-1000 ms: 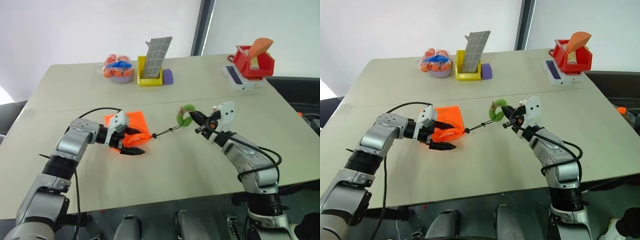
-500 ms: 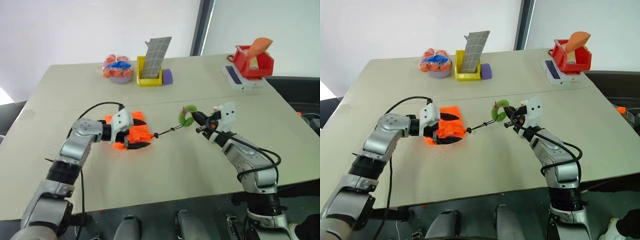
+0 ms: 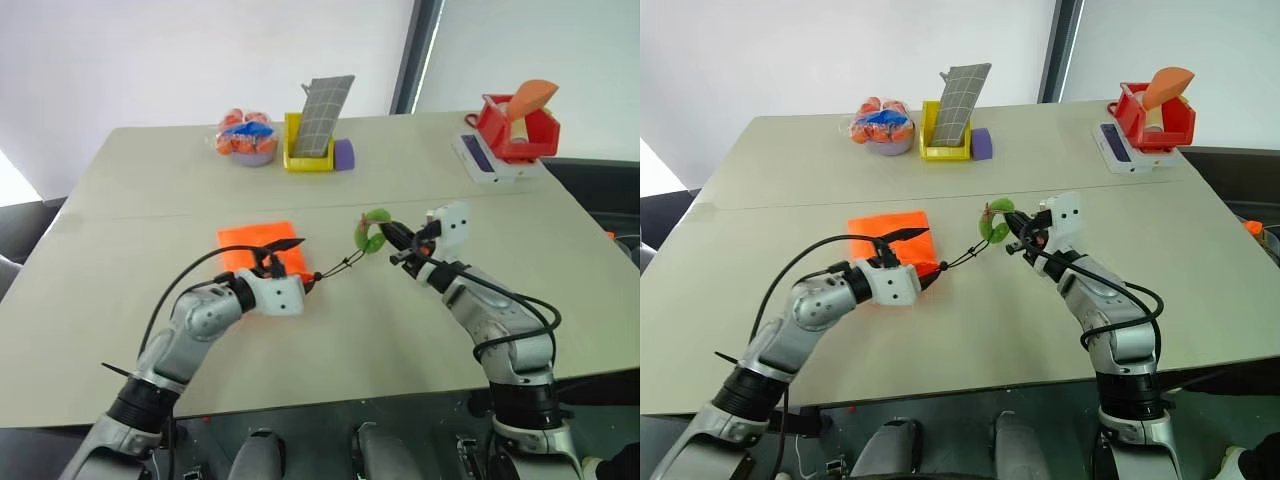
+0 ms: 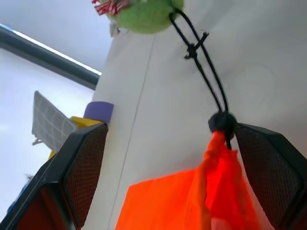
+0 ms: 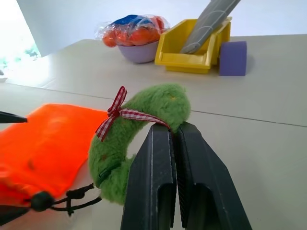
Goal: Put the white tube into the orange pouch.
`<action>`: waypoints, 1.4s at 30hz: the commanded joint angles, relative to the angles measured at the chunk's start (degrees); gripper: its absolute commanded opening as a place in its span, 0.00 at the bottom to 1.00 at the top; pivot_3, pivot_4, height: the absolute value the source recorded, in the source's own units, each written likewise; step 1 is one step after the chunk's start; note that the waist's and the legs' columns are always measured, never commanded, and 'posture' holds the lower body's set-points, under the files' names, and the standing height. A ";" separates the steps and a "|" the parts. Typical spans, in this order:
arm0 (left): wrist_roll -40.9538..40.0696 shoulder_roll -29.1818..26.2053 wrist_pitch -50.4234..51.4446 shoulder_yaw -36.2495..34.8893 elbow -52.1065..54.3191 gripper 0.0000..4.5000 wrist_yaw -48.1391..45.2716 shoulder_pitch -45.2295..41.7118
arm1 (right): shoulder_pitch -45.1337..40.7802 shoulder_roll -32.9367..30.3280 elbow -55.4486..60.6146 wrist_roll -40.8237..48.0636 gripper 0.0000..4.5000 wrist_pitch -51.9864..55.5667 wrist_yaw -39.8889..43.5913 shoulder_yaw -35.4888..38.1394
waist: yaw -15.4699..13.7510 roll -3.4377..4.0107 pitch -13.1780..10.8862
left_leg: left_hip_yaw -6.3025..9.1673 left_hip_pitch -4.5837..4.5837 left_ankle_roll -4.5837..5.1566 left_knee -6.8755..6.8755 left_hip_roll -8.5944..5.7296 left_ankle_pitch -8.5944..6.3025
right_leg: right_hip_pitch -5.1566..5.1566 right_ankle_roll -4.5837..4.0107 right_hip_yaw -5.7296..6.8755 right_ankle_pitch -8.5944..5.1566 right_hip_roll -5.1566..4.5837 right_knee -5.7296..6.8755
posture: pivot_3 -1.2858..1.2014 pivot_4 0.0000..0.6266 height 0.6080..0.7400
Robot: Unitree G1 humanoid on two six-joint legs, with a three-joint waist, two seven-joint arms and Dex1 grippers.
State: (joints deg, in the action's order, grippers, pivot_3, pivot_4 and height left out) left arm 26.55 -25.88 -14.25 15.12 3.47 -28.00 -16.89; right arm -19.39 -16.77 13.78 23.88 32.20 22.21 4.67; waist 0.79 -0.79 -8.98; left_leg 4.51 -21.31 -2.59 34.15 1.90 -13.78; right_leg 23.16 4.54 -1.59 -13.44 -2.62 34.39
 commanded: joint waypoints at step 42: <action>1.82 5.62 -3.67 2.49 -7.50 0.25 13.06 -0.30 | -1.21 -0.11 3.89 2.72 0.00 2.10 -2.61 1.86 | 0.01 0.05 0.03 | 0.00 0.02 0.00 0.00 0.00 0.00 | -0.01 -0.03 0.01 0.03 0.00 0.05 | 0.52 0.24 1.00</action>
State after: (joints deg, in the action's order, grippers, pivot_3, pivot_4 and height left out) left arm 28.35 -20.50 -17.21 17.36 -4.70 -15.76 -16.35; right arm -20.29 -16.89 14.55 25.98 34.59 19.58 6.15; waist 0.80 -0.74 -8.95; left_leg 4.51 -21.28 -2.59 34.15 1.90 -13.78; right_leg 23.14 4.51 -1.57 -13.41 -2.62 34.44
